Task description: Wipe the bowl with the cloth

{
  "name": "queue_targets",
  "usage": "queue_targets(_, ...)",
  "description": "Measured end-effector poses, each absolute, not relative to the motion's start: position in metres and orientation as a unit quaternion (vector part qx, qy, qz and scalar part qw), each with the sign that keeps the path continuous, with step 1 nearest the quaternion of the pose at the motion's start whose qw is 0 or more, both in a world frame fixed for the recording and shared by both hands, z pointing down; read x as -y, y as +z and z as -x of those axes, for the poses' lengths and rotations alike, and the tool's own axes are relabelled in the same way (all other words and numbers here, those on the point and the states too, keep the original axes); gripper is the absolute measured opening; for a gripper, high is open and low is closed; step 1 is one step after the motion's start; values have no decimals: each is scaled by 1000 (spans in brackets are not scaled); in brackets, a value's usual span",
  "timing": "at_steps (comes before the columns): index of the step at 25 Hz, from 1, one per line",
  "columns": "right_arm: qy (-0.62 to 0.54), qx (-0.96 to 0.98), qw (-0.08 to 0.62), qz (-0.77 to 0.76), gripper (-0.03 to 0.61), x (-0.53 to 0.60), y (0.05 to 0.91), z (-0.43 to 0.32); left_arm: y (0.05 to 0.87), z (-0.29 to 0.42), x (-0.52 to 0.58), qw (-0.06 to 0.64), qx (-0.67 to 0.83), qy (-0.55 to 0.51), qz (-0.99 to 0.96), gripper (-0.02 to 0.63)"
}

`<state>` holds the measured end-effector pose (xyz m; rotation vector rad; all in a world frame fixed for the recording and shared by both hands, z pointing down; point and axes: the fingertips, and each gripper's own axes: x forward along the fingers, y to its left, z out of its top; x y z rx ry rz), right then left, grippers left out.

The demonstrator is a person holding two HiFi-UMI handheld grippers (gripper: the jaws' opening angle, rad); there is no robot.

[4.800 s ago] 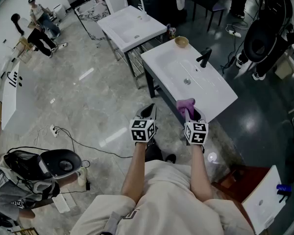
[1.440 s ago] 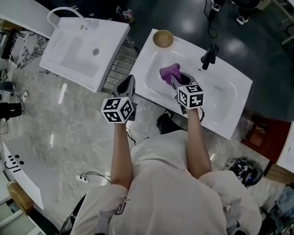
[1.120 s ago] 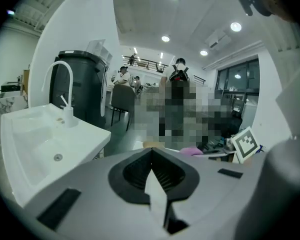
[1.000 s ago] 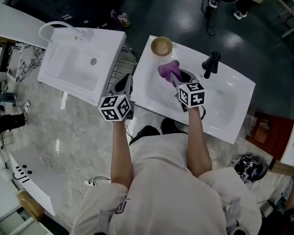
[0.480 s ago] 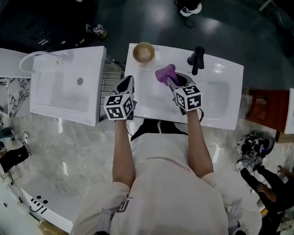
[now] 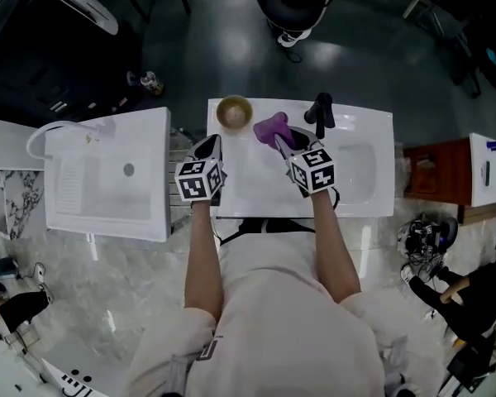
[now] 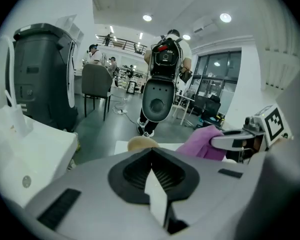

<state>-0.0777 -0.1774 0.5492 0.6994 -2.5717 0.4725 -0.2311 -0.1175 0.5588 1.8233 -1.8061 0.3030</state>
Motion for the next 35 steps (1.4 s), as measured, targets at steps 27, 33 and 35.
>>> queue_targets(27, 149, 909, 218, -323, 92, 206, 554, 72, 664, 280, 221, 461, 542, 143, -688, 120)
queue_targets(33, 161, 906, 212, -330, 92, 211, 555, 64, 682, 269, 221, 511, 515, 125, -676, 54)
queue_targets(35, 168, 906, 203, -331, 92, 213, 553, 63, 681, 265, 222, 495, 516, 133, -687, 31)
